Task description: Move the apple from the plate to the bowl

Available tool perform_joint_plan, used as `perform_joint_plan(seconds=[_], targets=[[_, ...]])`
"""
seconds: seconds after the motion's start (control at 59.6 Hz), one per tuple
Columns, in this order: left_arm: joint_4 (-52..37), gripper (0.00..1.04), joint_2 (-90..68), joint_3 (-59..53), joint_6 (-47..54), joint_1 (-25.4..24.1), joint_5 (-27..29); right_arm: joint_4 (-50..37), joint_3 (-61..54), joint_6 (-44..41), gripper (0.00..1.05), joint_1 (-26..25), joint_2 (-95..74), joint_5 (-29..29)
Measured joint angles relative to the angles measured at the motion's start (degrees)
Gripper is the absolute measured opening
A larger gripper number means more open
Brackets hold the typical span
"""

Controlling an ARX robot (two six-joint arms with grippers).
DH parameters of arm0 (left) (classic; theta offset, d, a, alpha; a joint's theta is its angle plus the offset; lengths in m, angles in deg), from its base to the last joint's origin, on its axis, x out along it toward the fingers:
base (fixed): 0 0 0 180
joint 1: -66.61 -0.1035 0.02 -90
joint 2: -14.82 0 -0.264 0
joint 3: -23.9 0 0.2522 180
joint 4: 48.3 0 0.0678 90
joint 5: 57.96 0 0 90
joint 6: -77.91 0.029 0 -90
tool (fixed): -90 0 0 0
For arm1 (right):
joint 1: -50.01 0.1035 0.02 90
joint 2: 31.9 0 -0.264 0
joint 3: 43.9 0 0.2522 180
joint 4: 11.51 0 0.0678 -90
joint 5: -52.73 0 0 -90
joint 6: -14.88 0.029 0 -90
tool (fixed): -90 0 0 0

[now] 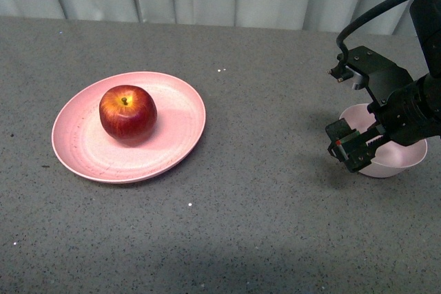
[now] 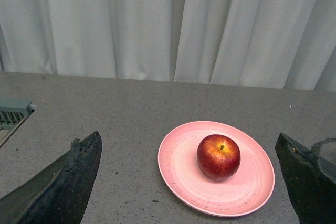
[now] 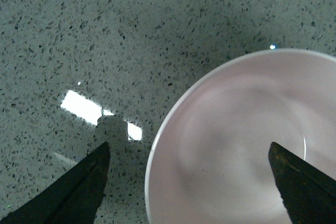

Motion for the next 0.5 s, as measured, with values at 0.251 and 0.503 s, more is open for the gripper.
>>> perform_joint_plan(seconds=[0.251, 0.503], targets=[[0.00, 0.98, 0.00, 0.00, 0.00, 0.02, 0.00, 0.31, 0.33, 0.13, 0.35, 0.20, -0.31, 0.22], [0.00, 0.98, 0.00, 0.00, 0.02, 0.00, 0.00, 0.52, 0.31, 0.00, 0.01, 0.31, -0.48, 1.31]])
